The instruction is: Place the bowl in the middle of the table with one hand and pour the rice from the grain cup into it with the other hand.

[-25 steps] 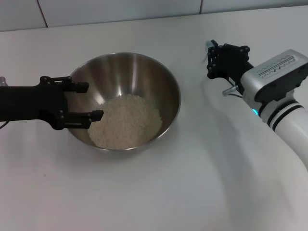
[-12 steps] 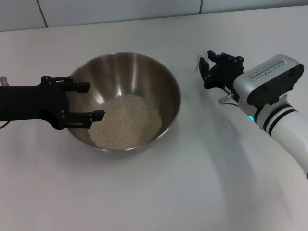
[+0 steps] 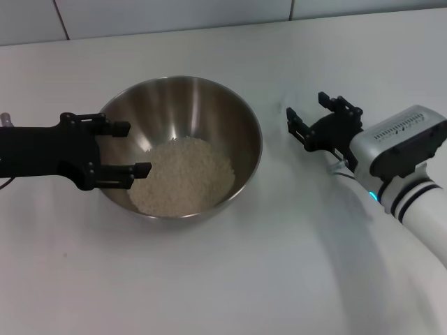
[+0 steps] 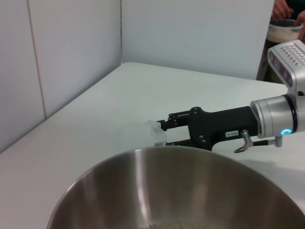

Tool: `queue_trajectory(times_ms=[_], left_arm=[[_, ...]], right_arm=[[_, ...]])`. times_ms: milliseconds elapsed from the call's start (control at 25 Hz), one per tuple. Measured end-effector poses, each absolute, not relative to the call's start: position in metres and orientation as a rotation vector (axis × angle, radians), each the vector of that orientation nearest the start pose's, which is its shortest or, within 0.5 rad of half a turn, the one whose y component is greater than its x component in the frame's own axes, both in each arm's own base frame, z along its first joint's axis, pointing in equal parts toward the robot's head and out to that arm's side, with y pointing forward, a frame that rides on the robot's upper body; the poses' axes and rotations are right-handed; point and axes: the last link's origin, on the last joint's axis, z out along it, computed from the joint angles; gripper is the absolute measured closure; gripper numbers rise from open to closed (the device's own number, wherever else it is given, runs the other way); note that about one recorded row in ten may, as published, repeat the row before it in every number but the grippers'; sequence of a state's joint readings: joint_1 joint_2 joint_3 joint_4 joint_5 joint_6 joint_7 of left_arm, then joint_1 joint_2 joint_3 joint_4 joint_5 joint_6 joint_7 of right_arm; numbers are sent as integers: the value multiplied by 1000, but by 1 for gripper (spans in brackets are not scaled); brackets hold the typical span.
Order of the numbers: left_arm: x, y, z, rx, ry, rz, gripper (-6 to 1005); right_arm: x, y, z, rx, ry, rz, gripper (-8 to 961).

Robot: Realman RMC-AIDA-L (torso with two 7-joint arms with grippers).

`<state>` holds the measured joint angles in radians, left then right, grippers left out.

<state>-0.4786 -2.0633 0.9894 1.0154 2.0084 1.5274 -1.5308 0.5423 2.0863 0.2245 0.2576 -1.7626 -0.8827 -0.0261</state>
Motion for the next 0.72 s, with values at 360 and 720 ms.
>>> queue_trajectory(times_ms=[360,720], left_arm=[[-230,340,17,-2858,-338,-354,180],[-232,340,18,-2848,-340,-349,180]], right_arm=[[317,289,-70,-1798,580,646,207],[295,285,0,-1954,356,1142,184]])
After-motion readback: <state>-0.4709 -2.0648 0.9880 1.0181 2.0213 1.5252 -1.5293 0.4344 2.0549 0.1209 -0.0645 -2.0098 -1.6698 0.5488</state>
